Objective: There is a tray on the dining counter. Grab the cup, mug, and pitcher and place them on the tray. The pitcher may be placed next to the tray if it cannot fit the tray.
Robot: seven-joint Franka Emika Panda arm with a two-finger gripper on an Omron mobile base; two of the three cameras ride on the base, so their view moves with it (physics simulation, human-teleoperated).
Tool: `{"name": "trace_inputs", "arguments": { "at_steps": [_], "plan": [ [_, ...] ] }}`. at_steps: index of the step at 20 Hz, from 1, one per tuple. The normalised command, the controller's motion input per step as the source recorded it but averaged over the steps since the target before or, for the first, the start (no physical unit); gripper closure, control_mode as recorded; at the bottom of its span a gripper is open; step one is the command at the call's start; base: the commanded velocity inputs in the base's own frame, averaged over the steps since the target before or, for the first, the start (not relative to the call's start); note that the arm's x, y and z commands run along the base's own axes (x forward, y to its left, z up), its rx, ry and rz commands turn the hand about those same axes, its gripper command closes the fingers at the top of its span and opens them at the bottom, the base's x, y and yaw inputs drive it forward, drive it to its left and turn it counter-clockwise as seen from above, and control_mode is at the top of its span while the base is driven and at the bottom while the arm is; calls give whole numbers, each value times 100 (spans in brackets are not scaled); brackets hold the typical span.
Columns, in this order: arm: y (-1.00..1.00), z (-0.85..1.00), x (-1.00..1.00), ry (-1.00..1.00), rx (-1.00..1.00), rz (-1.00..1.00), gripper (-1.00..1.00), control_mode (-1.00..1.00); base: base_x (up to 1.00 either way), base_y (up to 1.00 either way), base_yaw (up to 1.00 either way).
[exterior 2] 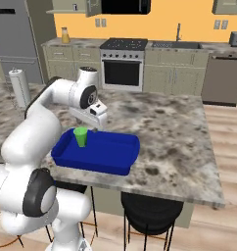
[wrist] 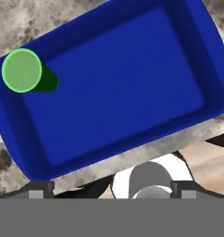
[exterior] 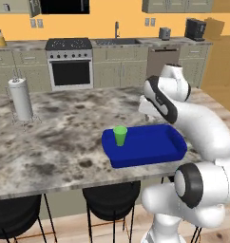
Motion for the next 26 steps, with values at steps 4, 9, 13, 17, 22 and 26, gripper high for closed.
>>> {"name": "trace_inputs", "arguments": {
  "at_steps": [4, 9, 13, 17, 22, 26],
  "plan": [
    [-23, 37, -90, -13, -11, 21, -100, -100, 0, 0, 0],
    [-16, 36, -72, -15, -4, 19, -100, -100, 0, 0, 0],
    [-4, 36, -63, -11, -1, 9, -100, -100, 0, 0, 0],
    [0, 40, -52, -1, -4, 2, -100, -100, 0, 0, 0],
    [4, 30, -41, 5, -9, 2, -100, -100, 0, 0, 0],
    [5, 24, -36, 6, -7, 2, -100, -100, 0, 0, 0]
  ]
}}
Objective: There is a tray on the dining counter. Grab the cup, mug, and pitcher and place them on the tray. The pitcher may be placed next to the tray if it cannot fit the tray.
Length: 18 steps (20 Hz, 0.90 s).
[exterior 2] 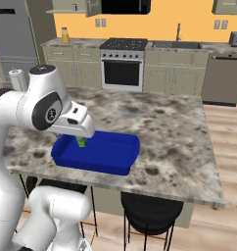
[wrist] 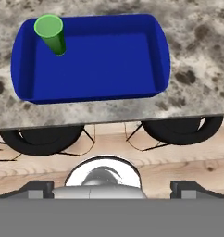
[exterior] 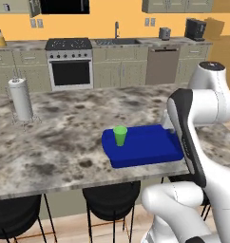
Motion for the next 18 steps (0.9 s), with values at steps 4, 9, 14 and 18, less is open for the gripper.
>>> {"name": "trace_inputs", "arguments": {
  "at_steps": [4, 9, 14, 18],
  "plan": [
    [15, 17, -16, 4, 0, 0, -100, -100, 0, 0, 0],
    [13, 8, -13, 0, 0, 0, -100, -100, 0, 0, 0],
    [0, 14, -4, 0, 0, 0, -100, -100, 0, 0, 0],
    [-12, 3, -12, 0, 0, 0, -100, -100, 0, 0, 0]
  ]
}}
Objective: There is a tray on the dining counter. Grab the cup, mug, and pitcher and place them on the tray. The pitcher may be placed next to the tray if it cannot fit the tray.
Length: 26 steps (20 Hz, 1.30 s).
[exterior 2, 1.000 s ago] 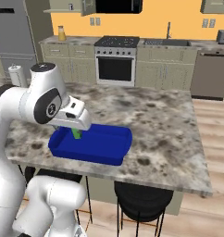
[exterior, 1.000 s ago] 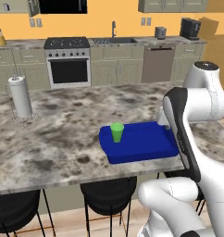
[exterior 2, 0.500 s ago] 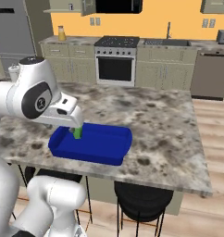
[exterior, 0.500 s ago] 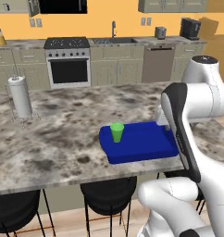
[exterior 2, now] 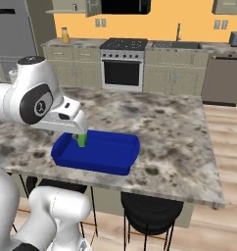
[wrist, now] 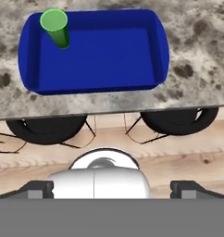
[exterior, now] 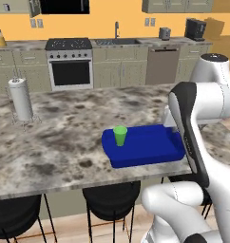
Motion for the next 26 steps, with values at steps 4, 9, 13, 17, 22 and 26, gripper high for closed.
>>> {"name": "trace_inputs", "arguments": {
  "at_steps": [4, 9, 13, 17, 22, 26],
  "plan": [
    [-10, 0, -23, 0, 0, 0, -100, -100, 0, 0, 0],
    [0, 0, 0, 0, 0, 0, -100, 100, -54, -4, 0],
    [0, 0, 0, 0, 0, 0, -100, 100, -99, 0, 0],
    [0, 0, 0, 0, 0, 0, -100, 100, -93, 80, 0],
    [0, 0, 0, 0, 0, 0, -100, 100, -49, 100, 0],
    [0, 0, 0, 0, 0, 0, -100, 100, -12, 100, 0]
  ]
}}
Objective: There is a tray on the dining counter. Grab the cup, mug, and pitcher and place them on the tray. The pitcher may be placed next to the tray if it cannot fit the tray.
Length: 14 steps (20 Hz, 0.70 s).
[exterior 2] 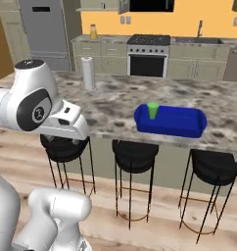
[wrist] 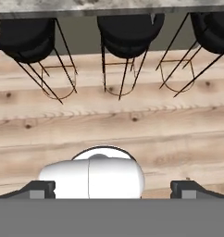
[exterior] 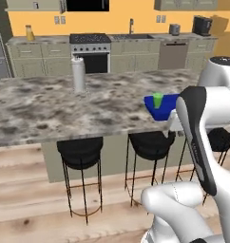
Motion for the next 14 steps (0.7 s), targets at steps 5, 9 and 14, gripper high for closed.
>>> {"name": "trace_inputs", "arguments": {
  "at_steps": [5, 9, 14],
  "plan": [
    [0, 0, 0, 0, 0, 0, -100, 100, 0, 100, 0],
    [0, 0, 0, 0, 0, 0, -100, 100, 1, 100, 0],
    [0, 0, 0, 0, 0, 0, -100, 100, 3, 100, 0]
  ]
}}
